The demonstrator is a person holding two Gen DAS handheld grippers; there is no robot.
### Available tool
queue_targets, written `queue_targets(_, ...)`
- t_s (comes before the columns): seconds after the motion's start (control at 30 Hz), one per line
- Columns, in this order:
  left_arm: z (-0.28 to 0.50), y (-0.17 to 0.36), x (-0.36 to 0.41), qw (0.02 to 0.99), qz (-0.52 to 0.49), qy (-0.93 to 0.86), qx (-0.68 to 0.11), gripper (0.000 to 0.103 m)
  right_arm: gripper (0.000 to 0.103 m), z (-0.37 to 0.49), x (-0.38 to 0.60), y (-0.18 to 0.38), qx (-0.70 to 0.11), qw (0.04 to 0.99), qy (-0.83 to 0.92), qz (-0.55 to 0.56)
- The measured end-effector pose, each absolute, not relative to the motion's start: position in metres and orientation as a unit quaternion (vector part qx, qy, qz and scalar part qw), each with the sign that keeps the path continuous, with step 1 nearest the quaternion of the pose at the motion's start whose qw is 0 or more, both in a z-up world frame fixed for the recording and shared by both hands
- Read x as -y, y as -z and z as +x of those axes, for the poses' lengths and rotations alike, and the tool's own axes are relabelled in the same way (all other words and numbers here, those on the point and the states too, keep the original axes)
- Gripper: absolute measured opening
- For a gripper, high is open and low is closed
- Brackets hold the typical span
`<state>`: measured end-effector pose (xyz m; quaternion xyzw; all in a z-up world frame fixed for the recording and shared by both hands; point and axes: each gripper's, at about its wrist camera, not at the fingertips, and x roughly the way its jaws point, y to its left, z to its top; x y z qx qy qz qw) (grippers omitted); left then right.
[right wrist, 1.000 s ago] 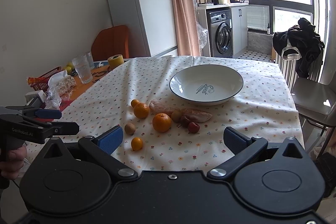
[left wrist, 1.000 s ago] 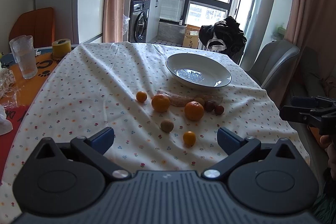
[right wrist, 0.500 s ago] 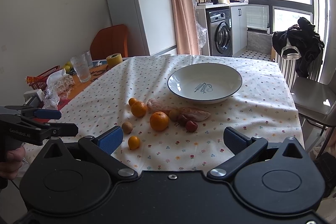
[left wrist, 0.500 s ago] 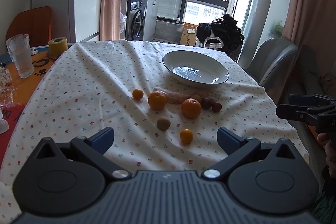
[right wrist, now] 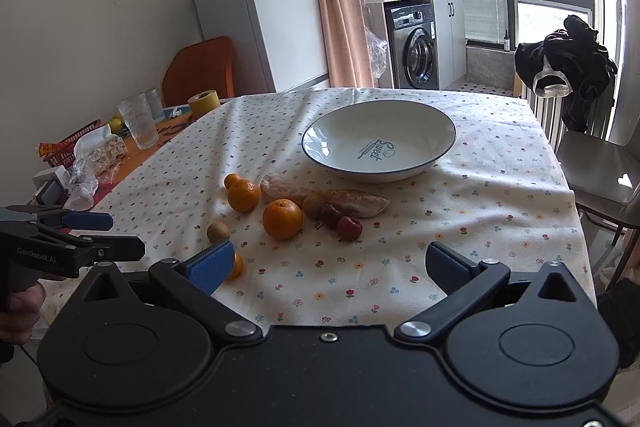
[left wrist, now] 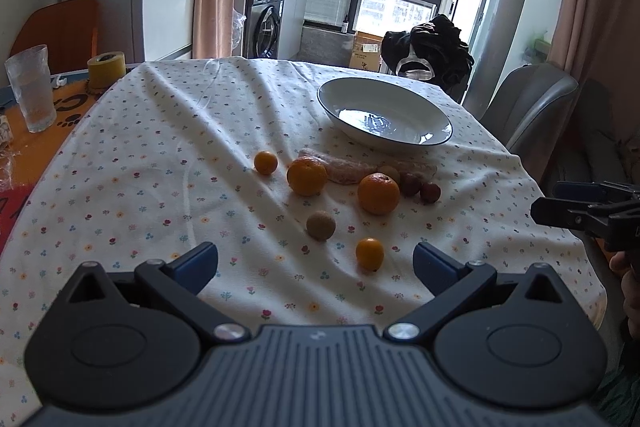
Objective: Organize fruits
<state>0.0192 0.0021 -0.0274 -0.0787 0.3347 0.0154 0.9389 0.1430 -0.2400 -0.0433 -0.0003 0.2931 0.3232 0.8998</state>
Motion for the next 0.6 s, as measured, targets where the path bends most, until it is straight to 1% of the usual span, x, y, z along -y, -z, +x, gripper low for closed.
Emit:
queue_targets(0.2, 0.028, 0.038, -0.005, 0.936, -0.099, -0.010, -0.338, 0.101, 0.103, 0.148, 0.238, 0.050, -0.293, 0.897, -0.330, -0.001)
queue_targets(0.3, 0.033, 0.042, -0.004, 0.935, -0.102, -0.007, -0.339, 0.097, 0.103, 0.151, 0.237, 0.054, -0.296, 0.895, -0.335, 0.000)
queue_targets(0.47, 0.041, 0.049, -0.003, 0.932, -0.110, -0.001, -0.345, 0.083, 0.103, 0.160, 0.240, 0.063, -0.306, 0.890, -0.338, 0.016)
queue_targets(0.53, 0.046, 0.053, -0.001, 0.931, -0.110, 0.001, -0.349, 0.075, 0.103, 0.164, 0.242, 0.066, -0.308, 0.889, -0.339, 0.025)
queue_targets(0.6, 0.049, 0.056, 0.000, 0.929, -0.111, 0.006, -0.353, 0.070, 0.103, 0.167, 0.243, 0.069, -0.308, 0.888, -0.339, 0.030)
